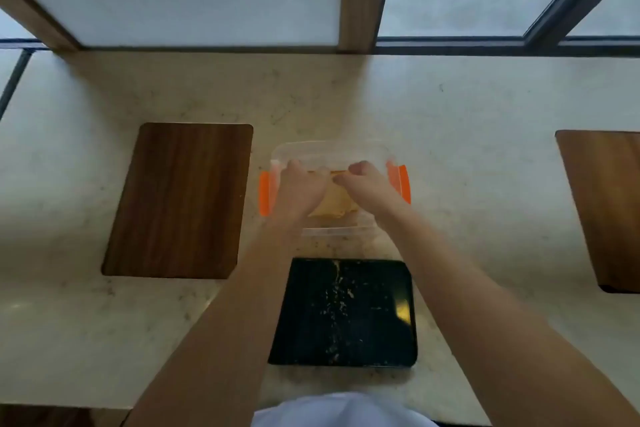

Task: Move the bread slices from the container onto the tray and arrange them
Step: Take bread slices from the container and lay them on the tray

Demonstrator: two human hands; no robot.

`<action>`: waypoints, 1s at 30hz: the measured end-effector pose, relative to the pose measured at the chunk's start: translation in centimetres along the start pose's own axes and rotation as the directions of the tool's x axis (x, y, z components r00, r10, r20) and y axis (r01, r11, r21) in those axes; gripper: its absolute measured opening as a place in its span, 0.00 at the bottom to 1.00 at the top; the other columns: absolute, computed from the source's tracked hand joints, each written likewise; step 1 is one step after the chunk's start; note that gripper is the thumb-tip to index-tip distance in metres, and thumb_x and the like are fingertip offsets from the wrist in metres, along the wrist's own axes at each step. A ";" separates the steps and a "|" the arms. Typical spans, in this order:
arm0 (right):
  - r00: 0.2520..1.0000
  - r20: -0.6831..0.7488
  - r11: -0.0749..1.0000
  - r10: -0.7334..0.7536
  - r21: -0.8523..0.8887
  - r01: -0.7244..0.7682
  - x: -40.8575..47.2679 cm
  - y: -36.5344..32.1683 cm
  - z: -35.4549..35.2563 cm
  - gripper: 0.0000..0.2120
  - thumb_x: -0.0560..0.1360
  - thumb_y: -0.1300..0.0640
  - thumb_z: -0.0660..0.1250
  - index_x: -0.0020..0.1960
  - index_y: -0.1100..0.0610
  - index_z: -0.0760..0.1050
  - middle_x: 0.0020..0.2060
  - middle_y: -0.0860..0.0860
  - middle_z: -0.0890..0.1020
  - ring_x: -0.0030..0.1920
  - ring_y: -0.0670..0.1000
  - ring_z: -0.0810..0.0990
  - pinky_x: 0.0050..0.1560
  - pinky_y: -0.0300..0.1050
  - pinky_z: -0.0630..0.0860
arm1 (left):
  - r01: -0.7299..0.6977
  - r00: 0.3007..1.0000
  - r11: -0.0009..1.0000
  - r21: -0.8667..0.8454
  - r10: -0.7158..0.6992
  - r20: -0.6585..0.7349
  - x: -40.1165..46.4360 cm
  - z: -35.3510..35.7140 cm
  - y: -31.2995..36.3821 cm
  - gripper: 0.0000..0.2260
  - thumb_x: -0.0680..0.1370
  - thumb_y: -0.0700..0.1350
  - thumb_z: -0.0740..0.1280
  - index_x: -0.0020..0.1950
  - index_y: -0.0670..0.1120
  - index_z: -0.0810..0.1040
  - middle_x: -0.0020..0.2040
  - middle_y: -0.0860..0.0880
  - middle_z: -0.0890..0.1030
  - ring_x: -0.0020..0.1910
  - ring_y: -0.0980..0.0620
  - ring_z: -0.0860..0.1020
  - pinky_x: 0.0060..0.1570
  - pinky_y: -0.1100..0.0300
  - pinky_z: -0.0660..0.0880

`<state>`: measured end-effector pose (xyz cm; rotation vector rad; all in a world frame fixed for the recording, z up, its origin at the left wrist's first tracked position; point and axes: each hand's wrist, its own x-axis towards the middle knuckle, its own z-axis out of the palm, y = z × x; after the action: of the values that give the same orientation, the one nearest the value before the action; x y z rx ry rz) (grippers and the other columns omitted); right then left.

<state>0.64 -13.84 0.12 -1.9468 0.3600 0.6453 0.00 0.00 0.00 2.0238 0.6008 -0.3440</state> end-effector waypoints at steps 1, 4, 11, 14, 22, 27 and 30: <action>0.999 0.005 0.999 0.034 0.022 -0.034 0.1 -0.4 -0.1 0.28 0.75 0.47 0.68 0.71 0.58 0.67 0.54 0.46 0.75 0.48 0.46 0.75 0.36 0.40 0.70 | 0.017 1.000 0.999 0.047 -0.018 0.018 0.0 -0.1 0.6 0.28 0.75 0.55 0.66 0.72 0.42 0.70 0.45 0.57 0.70 0.41 0.58 0.71 0.35 0.63 0.67; 0.997 0.016 0.996 0.079 0.049 -0.080 1.4 0.2 0.4 0.21 0.73 0.48 0.69 0.61 0.59 0.73 0.43 0.45 0.83 0.42 0.46 0.82 0.34 0.43 0.78 | 0.090 0.991 0.993 0.071 -0.096 0.092 1.2 0.5 -0.1 0.35 0.75 0.57 0.67 0.77 0.45 0.60 0.55 0.51 0.74 0.48 0.52 0.74 0.40 0.58 0.71; 0.986 0.041 0.985 0.162 0.058 -0.164 1.5 1.3 1.0 0.36 0.71 0.45 0.66 0.76 0.54 0.61 0.54 0.47 0.73 0.47 0.47 0.74 0.38 0.44 0.72 | 0.199 0.962 0.975 0.095 -0.213 0.172 2.0 1.3 -0.8 0.38 0.78 0.53 0.66 0.80 0.48 0.47 0.73 0.42 0.69 0.59 0.44 0.71 0.50 0.50 0.68; 0.988 0.031 0.988 0.148 0.042 -0.150 1.8 1.8 1.2 0.31 0.75 0.47 0.67 0.75 0.54 0.62 0.46 0.42 0.71 0.40 0.42 0.70 0.34 0.41 0.68 | 0.209 0.959 0.973 0.101 -0.224 0.170 2.3 1.4 -0.7 0.38 0.77 0.52 0.66 0.80 0.47 0.48 0.74 0.41 0.67 0.68 0.40 0.70 0.52 0.49 0.67; 0.993 0.014 0.982 0.116 0.145 -0.117 1.7 1.4 1.2 0.09 0.75 0.54 0.68 0.53 0.51 0.70 0.36 0.44 0.80 0.37 0.45 0.78 0.29 0.40 0.75 | 0.217 0.963 0.973 0.071 -0.226 0.146 2.5 1.7 -1.0 0.36 0.78 0.51 0.67 0.79 0.44 0.52 0.74 0.41 0.68 0.68 0.40 0.70 0.60 0.48 0.72; 0.988 0.096 0.959 0.123 0.243 -0.143 1.5 1.0 0.9 0.04 0.77 0.56 0.67 0.47 0.52 0.80 0.39 0.47 0.84 0.39 0.45 0.82 0.32 0.38 0.80 | 0.241 0.961 0.968 -0.074 -0.228 0.154 1.9 1.8 -1.6 0.36 0.76 0.55 0.67 0.78 0.44 0.55 0.70 0.44 0.72 0.59 0.47 0.73 0.54 0.51 0.72; 0.974 0.119 0.925 0.194 0.308 -0.222 1.8 0.9 1.2 0.08 0.79 0.55 0.64 0.55 0.57 0.79 0.48 0.56 0.84 0.50 0.54 0.83 0.49 0.50 0.84 | 0.189 0.976 0.980 -0.065 -0.180 0.126 1.4 1.8 -1.7 0.36 0.76 0.57 0.65 0.79 0.48 0.54 0.71 0.45 0.70 0.54 0.51 0.70 0.47 0.54 0.67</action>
<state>1.33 -13.06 -1.99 -1.5777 0.5856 0.7557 0.24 -0.50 -2.79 1.8640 0.7179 -0.5419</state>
